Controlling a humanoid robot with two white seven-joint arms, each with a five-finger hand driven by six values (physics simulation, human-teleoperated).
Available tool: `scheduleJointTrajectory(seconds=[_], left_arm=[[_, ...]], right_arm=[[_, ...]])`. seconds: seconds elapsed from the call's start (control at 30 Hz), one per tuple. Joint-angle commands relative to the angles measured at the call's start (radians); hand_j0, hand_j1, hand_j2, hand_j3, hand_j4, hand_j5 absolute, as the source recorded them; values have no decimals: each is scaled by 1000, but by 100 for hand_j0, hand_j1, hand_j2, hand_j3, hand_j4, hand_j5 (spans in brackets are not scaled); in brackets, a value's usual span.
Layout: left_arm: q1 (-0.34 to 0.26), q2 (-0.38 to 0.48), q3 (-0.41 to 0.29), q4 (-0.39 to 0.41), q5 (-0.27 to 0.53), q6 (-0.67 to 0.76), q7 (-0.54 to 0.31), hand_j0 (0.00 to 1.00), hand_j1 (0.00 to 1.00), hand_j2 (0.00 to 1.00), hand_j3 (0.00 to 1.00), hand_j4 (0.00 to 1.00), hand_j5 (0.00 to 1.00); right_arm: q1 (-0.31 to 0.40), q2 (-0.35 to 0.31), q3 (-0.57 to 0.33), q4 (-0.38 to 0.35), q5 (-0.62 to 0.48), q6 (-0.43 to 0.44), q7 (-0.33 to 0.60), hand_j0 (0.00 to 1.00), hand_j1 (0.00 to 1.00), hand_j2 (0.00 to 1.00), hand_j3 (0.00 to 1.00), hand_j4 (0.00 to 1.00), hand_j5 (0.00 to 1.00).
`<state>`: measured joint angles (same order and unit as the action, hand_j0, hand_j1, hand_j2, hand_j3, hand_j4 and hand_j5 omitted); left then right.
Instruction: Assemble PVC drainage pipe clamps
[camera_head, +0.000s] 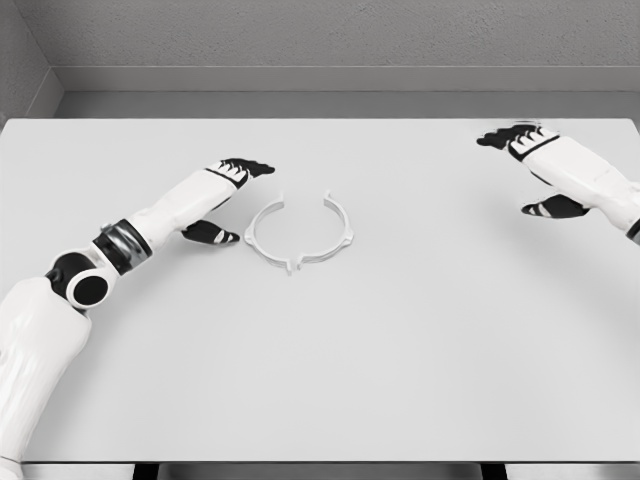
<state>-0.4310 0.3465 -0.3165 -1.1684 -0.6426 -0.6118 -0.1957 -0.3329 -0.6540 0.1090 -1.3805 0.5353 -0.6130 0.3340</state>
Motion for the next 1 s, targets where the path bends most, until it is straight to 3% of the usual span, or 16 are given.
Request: scheduleJointTrajectory(seconds=[0.0, 0.1, 0.13, 0.97], left_arm=[[0, 3, 1, -8, 9, 1, 1, 100, 100, 100, 100, 100, 100], [2, 2, 1, -8, 6, 1, 1, 100, 100, 100, 100, 100, 100], [3, 0, 1, -8, 3, 1, 1, 100, 100, 100, 100, 100, 100], [6, -12, -36, -24, -3, 1, -1, 100, 100, 100, 100, 100, 100]], right_arm=[[0, -10, -45, 1, -12, 2, 0, 100, 100, 100, 100, 100, 100], [32, -13, -35, 20, -236, 2, 2, 100, 100, 100, 100, 100, 100], [37, -15, -35, 32, -265, 2, 4, 100, 100, 100, 100, 100, 100], [80, 8, -58, 23, -253, 2, 17, 100, 100, 100, 100, 100, 100]])
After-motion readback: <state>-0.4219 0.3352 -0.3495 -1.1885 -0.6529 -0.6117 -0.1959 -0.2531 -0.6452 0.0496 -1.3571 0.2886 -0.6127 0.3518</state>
